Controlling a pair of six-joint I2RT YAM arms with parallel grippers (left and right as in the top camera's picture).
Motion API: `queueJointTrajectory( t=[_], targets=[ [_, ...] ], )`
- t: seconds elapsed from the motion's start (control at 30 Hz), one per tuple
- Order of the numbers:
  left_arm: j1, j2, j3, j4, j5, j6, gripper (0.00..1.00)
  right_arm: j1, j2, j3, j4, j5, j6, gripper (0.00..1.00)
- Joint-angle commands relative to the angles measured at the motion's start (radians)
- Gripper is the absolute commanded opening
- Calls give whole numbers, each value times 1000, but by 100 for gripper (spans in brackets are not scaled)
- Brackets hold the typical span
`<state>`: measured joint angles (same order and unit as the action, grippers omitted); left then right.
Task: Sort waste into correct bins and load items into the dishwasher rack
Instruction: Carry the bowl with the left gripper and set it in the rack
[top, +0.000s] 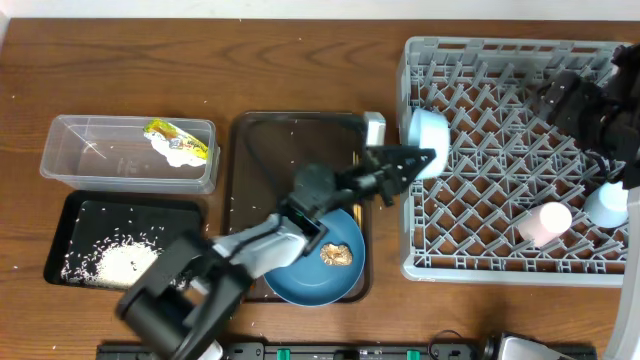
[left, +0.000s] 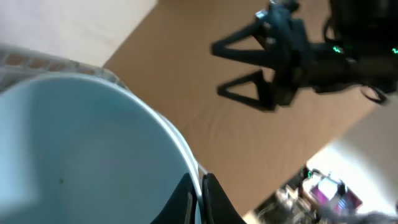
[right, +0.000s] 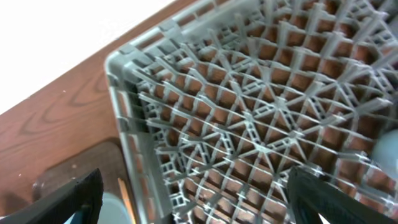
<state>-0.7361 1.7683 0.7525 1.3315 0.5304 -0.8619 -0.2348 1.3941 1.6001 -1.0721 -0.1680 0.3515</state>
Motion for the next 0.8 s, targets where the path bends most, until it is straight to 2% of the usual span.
queueJointTrajectory(
  t=[0.0,0.07,0.17,0.77],
  targets=[
    [-30,76,34,42,-119,-129,6,-10,-1,0,-23,39,14,88],
    [-45,117,50,60,-120,-188,6,-10,-1,-2,-32,51,14,88],
    [-69,157,68,82,-118,-215,6,-10,-1,-6,-35,60,14,88],
    [-145,175,97,-2,-83,-217,6,-10,-1,-12,-35,105,7,90]
  ],
)
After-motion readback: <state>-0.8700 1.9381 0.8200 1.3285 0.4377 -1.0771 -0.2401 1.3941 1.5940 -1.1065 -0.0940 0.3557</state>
